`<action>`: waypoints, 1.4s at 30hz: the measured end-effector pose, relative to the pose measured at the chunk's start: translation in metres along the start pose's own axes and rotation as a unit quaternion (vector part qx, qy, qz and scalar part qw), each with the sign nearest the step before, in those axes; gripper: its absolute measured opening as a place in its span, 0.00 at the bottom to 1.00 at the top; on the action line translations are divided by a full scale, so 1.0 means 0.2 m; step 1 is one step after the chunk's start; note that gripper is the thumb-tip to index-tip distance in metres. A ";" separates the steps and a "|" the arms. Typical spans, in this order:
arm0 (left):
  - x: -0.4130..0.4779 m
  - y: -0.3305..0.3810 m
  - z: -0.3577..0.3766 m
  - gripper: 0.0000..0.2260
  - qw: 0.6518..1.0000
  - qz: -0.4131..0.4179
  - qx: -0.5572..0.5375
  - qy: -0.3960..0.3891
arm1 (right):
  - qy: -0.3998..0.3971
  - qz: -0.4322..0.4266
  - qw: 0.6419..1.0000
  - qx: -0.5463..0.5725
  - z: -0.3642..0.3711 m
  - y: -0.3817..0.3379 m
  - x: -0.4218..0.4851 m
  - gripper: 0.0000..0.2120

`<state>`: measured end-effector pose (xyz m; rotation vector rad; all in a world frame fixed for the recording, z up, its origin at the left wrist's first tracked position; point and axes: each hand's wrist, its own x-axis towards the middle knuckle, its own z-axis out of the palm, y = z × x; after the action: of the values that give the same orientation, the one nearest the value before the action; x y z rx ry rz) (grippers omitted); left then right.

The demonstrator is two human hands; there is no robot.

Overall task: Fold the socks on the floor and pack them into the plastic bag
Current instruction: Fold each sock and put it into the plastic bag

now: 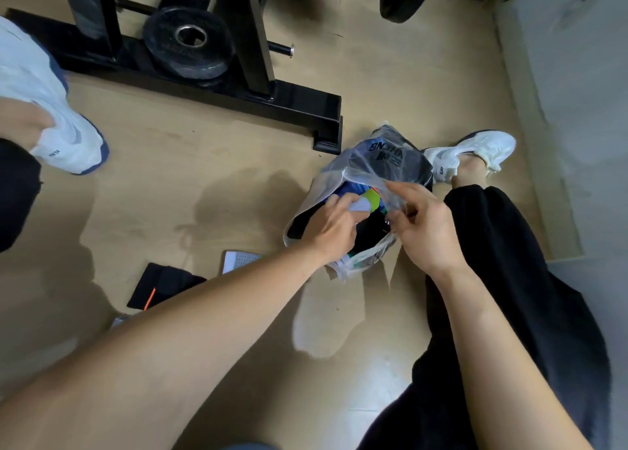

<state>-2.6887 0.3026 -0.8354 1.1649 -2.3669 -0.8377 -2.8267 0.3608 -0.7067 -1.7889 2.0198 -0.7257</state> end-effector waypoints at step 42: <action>-0.61 -0.59 -0.40 0.11 0.946 -0.250 -0.062 -0.196 | -0.284 0.068 0.953 0.084 0.52 -0.14 -0.21 0.17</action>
<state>-2.5031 0.3156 -0.8602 1.7095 -2.2851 -1.4853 -2.7385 0.3854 -0.7777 -1.5182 1.6171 -0.2802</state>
